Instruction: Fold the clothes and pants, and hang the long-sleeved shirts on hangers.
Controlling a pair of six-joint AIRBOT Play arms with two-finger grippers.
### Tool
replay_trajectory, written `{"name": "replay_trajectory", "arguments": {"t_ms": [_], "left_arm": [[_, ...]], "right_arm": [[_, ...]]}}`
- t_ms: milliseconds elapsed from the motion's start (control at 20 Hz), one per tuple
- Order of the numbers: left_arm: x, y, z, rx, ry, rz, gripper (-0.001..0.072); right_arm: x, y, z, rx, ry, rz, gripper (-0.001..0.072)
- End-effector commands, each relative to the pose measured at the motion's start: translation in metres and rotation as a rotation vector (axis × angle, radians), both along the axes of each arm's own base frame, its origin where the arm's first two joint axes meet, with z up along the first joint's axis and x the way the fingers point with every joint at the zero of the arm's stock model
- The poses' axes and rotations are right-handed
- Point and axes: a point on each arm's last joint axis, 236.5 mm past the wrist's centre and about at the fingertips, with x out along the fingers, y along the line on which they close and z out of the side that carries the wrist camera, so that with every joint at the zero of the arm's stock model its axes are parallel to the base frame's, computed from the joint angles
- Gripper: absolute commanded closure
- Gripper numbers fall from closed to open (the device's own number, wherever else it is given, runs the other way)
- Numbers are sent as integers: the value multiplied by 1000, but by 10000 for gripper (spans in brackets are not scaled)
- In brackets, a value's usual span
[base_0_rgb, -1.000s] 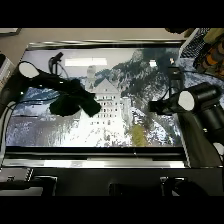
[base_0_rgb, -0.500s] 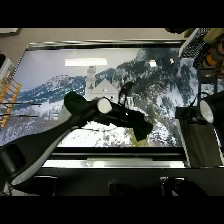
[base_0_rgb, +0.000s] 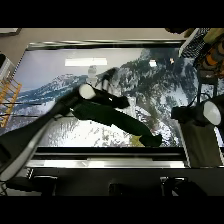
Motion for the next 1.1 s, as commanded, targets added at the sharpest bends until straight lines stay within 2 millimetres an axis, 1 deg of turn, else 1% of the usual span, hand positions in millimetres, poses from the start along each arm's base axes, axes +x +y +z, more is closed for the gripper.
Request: {"name": "replay_trajectory", "arguments": {"t_ms": [0,50,100,150,200,250,300,350,400,450,500,550,600,650,700,750,800,900,950,1050], "left_arm": [[36,139,33,199,-51,108,365],[40,181,43,258,-60,154,365],[40,217,53,305,-63,199,365],[40,247,62,337,-65,244,365],[38,273,72,353,-67,289,366],[35,294,82,357,-66,330,366],[33,308,88,358,-65,362,366],[31,321,93,359,-62,390,366],[29,330,96,361,-59,409,367],[28,337,96,363,-52,421,367],[27,341,95,366,-41,428,367],[27,344,94,368,-35,434,372],[28,345,93,368,-34,436,372],[29,346,92,368,-33,437,373],[30,346,90,369,-30,437,373],[30,346,88,370,-25,436,372],[31,345,86,371,-18,434,372],[32,344,83,372,-11,430,372],[32,344,81,372,-7,429,372],[33,344,80,373,-6,427,373]], "right_arm": [[20,-16,32,-92,-114,45,380],[30,-38,58,-196,-187,35,380],[39,-56,82,-282,-261,11,380],[46,-70,100,-359,-326,-6,381],[54,-75,109,-390,-376,-20,381],[62,-80,105,-361,-404,-60,382],[61,-92,84,-303,-375,-158,382],[54,-106,51,-220,-293,-278,381],[44,-108,2,-56,-160,-383,380],[37,-95,-41,152,-33,-429,380],[35,-71,-74,393,68,-405,381],[36,-50,-90,583,113,-338,382],[35,-37,-99,711,124,-246,382],[27,-36,-109,756,138,-197,379],[14,-39,-124,761,171,-190,311],[3,-37,-139,768,205,-179,207],[-6,-32,-156,784,231,-190,189],[-13,-22,-185,810,224,-195,188],[-19,-21,-201,798,226,-194,188],[-32,-19,-223,781,238,-191,186]]}}
